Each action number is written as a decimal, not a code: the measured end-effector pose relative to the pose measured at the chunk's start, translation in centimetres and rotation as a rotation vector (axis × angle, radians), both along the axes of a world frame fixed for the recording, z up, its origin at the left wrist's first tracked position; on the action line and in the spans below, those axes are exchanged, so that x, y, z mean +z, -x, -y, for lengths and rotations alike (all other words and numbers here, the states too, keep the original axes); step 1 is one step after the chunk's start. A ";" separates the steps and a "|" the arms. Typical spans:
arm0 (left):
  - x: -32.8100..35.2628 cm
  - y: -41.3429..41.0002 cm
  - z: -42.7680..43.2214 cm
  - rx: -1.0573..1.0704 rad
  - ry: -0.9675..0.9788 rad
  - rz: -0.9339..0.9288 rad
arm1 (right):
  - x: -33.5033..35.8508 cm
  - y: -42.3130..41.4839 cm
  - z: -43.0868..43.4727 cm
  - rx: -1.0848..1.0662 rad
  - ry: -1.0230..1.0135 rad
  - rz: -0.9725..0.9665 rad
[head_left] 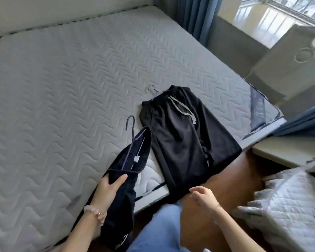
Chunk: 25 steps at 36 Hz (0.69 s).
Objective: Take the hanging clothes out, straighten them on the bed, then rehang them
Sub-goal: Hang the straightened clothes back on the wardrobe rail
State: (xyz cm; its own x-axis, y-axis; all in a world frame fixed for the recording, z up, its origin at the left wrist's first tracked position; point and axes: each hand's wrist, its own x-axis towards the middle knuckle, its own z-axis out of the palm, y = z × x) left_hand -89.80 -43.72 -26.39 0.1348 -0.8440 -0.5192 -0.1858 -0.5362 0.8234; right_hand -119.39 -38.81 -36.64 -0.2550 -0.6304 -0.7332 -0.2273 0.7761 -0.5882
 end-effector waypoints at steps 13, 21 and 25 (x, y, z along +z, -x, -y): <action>-2.9 6.7 12.2 0.240 -0.023 0.049 | -0.8 9.4 15.1 0.112 -0.131 0.064; -3.3 10.2 23.2 0.289 0.043 0.069 | -0.2 14.2 28.9 0.173 -0.053 -0.031; -4.8 11.6 27.3 0.316 0.052 0.083 | -0.5 13.9 35.8 0.214 -0.014 -0.033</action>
